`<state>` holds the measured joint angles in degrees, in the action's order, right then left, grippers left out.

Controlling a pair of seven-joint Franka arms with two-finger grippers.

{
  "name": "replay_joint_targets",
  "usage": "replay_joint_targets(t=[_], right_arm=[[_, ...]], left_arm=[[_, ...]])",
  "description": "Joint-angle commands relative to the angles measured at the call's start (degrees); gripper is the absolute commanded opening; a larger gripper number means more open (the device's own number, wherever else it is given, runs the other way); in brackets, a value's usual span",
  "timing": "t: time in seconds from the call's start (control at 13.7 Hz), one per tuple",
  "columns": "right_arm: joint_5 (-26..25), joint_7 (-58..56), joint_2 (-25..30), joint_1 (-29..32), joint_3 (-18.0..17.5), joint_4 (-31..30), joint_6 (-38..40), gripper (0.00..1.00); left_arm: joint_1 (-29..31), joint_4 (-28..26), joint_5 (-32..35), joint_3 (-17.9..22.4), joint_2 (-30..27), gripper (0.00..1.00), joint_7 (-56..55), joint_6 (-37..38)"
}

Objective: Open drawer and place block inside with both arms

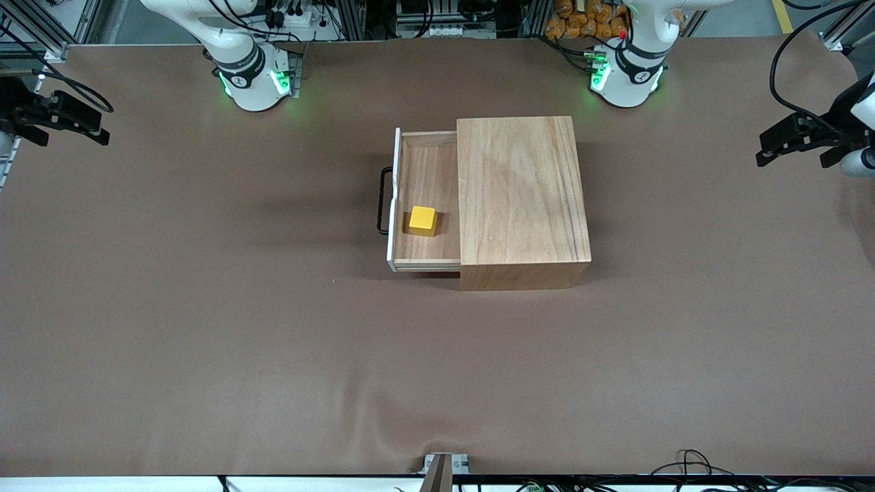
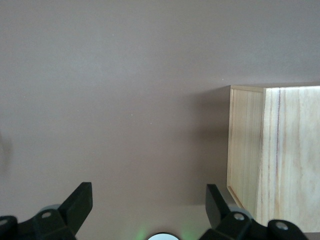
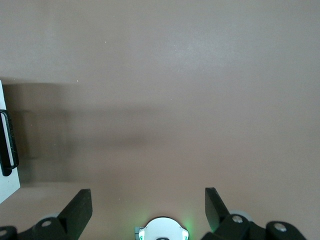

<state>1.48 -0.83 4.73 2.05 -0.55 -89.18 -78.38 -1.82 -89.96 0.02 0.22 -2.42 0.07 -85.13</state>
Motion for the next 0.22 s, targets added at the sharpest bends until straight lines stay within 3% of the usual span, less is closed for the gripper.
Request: replay_joint_targets(t=[0.0,0.15], right_arm=[[-0.4,-0.7,0.8,-0.4,0.3,-0.7,0.1,1.0],[-0.4,-0.7,0.8,-0.2,0.0,-0.6,-0.2,1.0]], left_arm=[[0.3,1.7,-1.1,0.0,0.8,1.0,1.2,1.4],[0.3,1.7,-1.0,0.0,0.8,1.0,1.2,1.4]])
